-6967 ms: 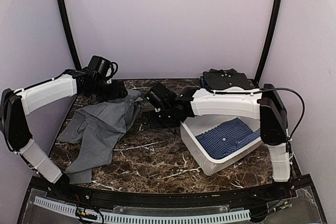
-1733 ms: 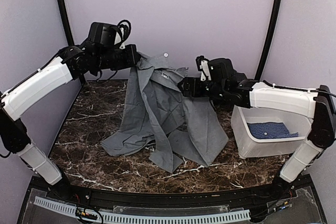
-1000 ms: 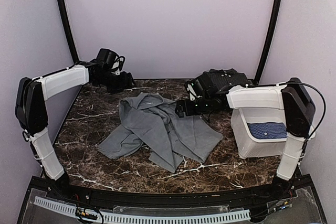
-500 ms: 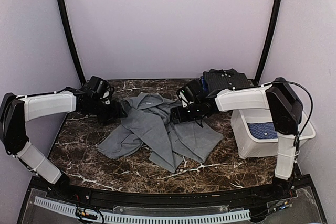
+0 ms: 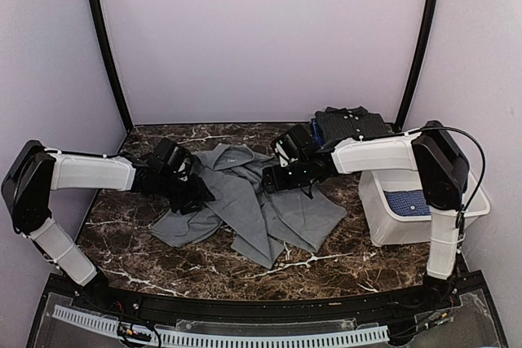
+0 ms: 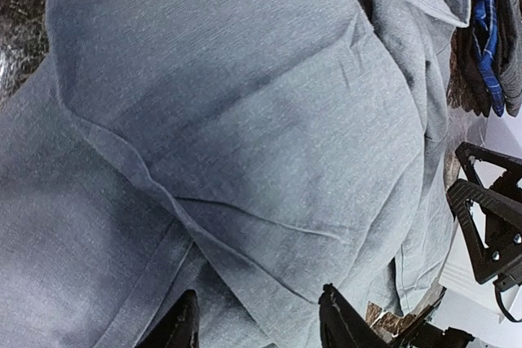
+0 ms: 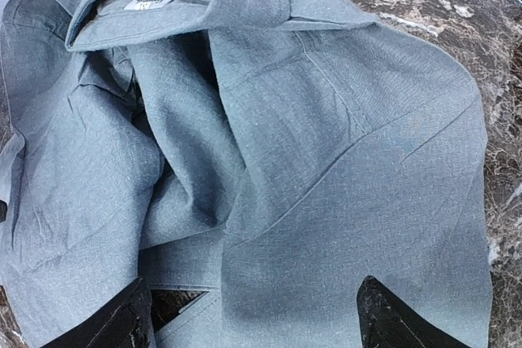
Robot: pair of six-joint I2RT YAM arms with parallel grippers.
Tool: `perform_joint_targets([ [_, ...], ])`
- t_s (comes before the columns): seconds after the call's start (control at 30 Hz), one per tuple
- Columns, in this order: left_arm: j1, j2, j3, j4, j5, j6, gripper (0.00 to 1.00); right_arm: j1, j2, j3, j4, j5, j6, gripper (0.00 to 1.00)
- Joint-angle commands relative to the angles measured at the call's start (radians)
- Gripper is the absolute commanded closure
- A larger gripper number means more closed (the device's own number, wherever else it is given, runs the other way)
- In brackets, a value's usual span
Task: Fold and stack the long sleeve shirts
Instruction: Pick up the crumpled shirt from the center of the board.
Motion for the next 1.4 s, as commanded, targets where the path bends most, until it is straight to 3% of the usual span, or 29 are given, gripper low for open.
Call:
perform_joint_targets([
  [0.0, -0.027, -0.012, -0.025, 0.057, -0.073, -0.096, 0.52, 0.007, 0.02, 0.01, 0.011, -0.006, 0.007, 0.16],
  [0.17, -0.036, 0.02, -0.024, 0.096, -0.105, -0.135, 0.56, 0.007, 0.052, 0.039, 0.004, -0.006, 0.004, 0.18],
  [0.4, -0.037, 0.063, 0.042, 0.109, -0.148, -0.094, 0.78, 0.007, 0.089, 0.073, -0.015, 0.046, 0.004, 0.21],
  [0.53, -0.036, 0.064, 0.088, 0.077, -0.186, -0.05, 0.97, 0.005, 0.113, 0.108, -0.037, 0.086, 0.004, 0.32],
  [0.6, -0.035, 0.052, 0.12, 0.029, -0.218, -0.021, 1.0, 0.004, 0.121, 0.126, -0.046, 0.098, 0.002, 0.4],
  [0.67, -0.034, 0.03, 0.155, -0.019, -0.265, 0.016, 1.0, 0.003, 0.124, 0.147, -0.061, 0.118, -0.002, 0.53],
  [0.83, -0.011, -0.047, 0.241, -0.127, -0.371, 0.106, 1.0, -0.016, 0.128, 0.204, -0.106, 0.153, -0.014, 0.98],
  [0.87, -0.001, -0.057, 0.263, -0.156, -0.381, 0.136, 1.0, -0.021, 0.125, 0.214, -0.118, 0.163, -0.021, 1.0],
  [1.07, 0.055, -0.127, 0.293, -0.232, -0.355, 0.187, 0.99, -0.033, 0.089, 0.225, -0.117, 0.163, -0.041, 1.0],
  [1.27, 0.057, -0.112, 0.15, -0.152, -0.186, 0.064, 0.72, -0.018, 0.081, 0.209, -0.103, 0.118, -0.039, 0.89],
  [1.37, 0.057, -0.114, 0.053, -0.057, -0.132, -0.012, 0.64, -0.011, 0.074, 0.2, -0.101, 0.11, -0.039, 0.81],
])
